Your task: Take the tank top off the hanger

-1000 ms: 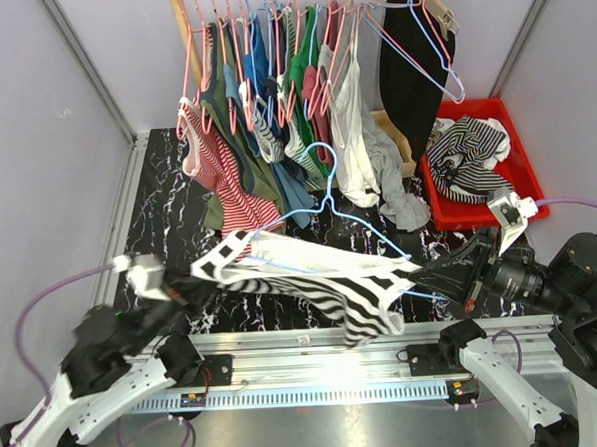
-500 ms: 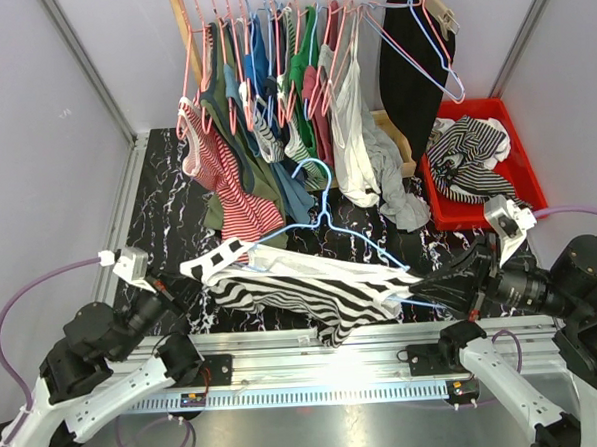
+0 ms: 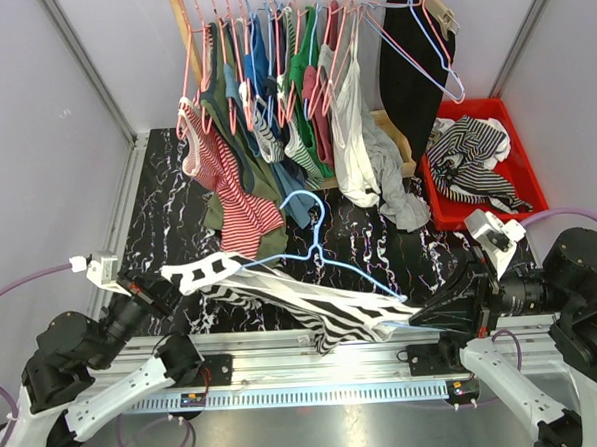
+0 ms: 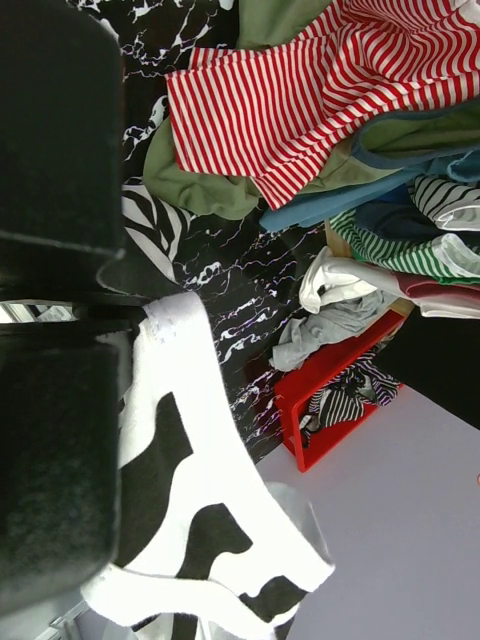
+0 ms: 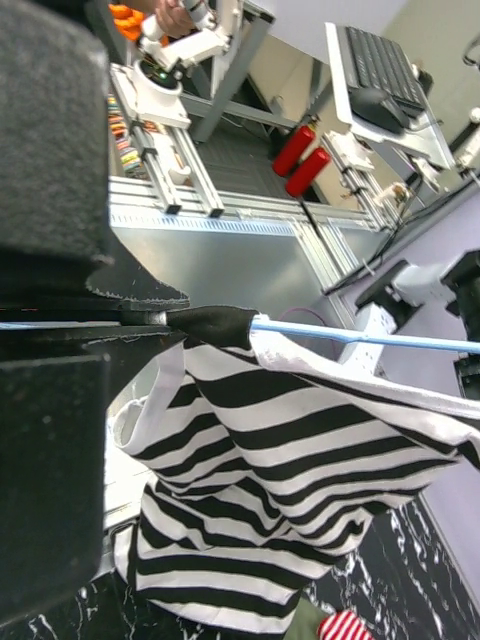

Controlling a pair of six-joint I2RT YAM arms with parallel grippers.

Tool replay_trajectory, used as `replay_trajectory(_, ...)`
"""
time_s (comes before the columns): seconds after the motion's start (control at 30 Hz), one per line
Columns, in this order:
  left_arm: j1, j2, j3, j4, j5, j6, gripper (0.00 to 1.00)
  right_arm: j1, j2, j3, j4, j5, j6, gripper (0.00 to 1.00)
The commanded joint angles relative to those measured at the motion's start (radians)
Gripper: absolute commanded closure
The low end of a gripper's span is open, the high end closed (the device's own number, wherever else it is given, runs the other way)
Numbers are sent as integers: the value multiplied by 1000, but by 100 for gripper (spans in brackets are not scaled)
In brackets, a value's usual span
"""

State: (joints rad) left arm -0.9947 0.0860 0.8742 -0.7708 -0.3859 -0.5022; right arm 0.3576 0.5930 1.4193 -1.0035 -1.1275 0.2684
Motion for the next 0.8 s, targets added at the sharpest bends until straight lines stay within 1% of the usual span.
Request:
replay_trajectory(0.0,2,0,51,-59,-242,8,98,34,-47,17,63,-251,20,100)
replay_trajectory(0.07,-4,32,55,-45,-216,4,92,41,-50,7,71,-265,28,100)
replay_trajectory(0.13,-5,55,57,-21,-188,2,86,47,-47,1,66,-247,25,100)
replay_trajectory(0.17,-5,64,58,13,-148,8,76,49,-42,-3,43,-204,23,100)
replay_trajectory(0.2,-5,69,60,30,-125,13,70,50,-36,-2,26,-183,11,100)
replay_trajectory(0.23,-5,84,63,45,-102,19,66,56,-27,0,14,-155,-12,100)
replay_trajectory(0.27,-5,92,66,74,-44,28,60,58,-24,12,-19,-90,-26,100)
replay_trajectory(0.3,-5,110,66,82,-16,36,58,63,-18,20,-30,-62,-40,100)
replay_trajectory(0.37,-5,129,75,77,45,54,57,70,-6,36,-47,-19,-58,100)
replay_trajectory(0.4,-5,145,77,71,61,65,61,72,-2,44,-50,-12,-63,100)
replay_trajectory(0.43,-5,152,78,62,68,70,62,73,5,52,-53,-3,-70,100)
replay_trajectory(0.5,-5,169,78,22,64,64,64,76,11,85,-69,76,-78,100)
replay_trajectory(0.53,-5,166,77,12,49,50,63,78,19,95,-79,98,-90,100)
replay_trajectory(0.57,-5,159,71,16,35,45,57,86,25,105,-95,118,-93,100)
replay_trajectory(0.6,-5,134,66,28,50,57,47,92,33,107,-104,127,-98,100)
replay_trajectory(0.63,-5,124,57,44,71,63,35,95,48,107,-109,142,-98,100)
replay_trajectory(0.7,-5,153,63,56,194,97,27,102,57,98,-124,222,-104,100)
replay_trajectory(0.73,-5,176,77,51,249,111,15,106,70,90,-124,242,-104,100)
replay_trajectory(0.77,-5,201,81,42,350,125,9,107,74,81,-121,274,-106,100)
